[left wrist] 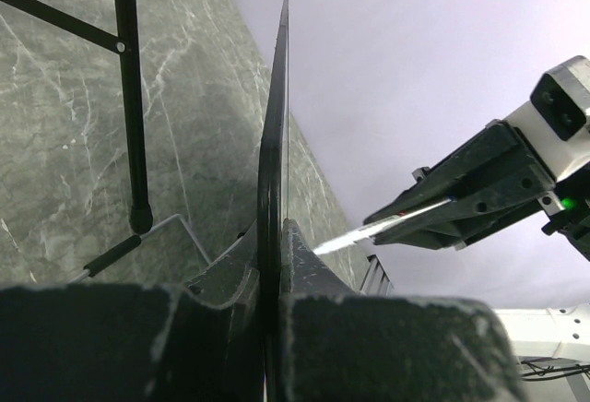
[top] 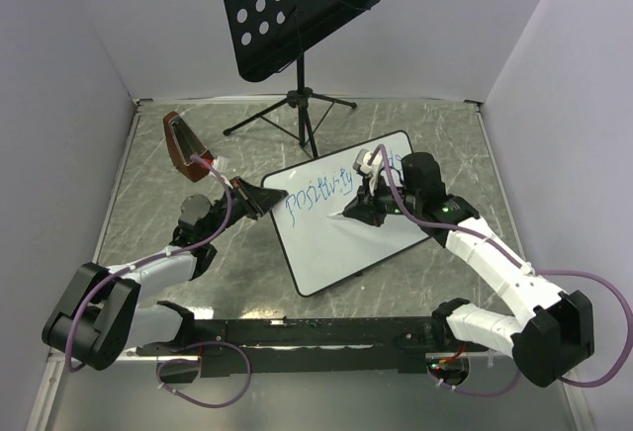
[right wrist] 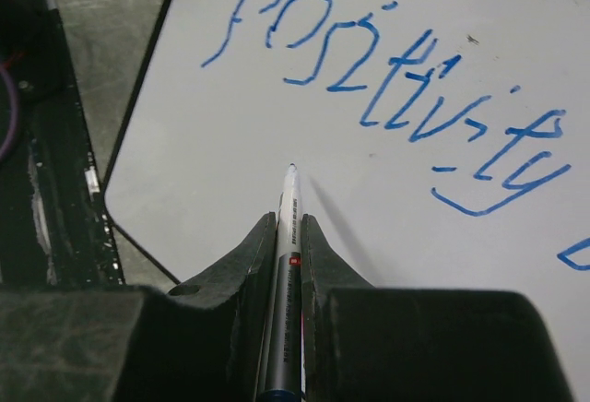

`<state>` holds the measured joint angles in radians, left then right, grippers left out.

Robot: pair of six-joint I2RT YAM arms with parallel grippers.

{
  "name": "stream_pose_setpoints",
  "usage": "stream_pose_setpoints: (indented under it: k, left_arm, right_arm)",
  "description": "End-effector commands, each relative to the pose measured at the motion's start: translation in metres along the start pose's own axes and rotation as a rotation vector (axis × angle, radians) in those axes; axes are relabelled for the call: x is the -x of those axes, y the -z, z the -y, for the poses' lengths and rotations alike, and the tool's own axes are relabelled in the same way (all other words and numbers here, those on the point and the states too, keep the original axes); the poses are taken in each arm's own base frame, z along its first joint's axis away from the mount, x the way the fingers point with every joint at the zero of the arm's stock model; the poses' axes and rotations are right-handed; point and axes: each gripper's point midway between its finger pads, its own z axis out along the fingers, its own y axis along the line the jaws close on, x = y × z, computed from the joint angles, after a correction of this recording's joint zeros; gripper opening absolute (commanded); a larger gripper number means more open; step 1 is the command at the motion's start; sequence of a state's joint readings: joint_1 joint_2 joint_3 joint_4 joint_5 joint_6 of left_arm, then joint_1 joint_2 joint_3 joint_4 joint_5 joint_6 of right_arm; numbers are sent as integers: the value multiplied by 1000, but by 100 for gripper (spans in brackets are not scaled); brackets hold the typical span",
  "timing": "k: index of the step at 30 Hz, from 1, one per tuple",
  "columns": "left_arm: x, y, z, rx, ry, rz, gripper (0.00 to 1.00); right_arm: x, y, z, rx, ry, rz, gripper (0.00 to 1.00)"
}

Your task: Write a sentence on the whiteboard

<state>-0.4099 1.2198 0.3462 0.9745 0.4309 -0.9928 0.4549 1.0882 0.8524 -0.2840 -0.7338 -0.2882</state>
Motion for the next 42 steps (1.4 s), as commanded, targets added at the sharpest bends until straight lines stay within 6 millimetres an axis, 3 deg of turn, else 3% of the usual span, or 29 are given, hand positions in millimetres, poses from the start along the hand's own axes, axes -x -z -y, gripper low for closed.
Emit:
stream_pose_setpoints:
  k: [1, 23, 42]
  left_arm:
    - [23, -1, 34, -114, -64, 88, 1]
    - [23, 2, 34, -110, -72, 88, 1]
    - [21, 3, 30, -100, -64, 88, 1]
  right_arm:
    - [9, -6, 16, -87, 62, 14, 0]
    - [-11, -13, 22, -111, 46, -60, 0]
    - [7, -4, 17, -103, 52, -6, 0]
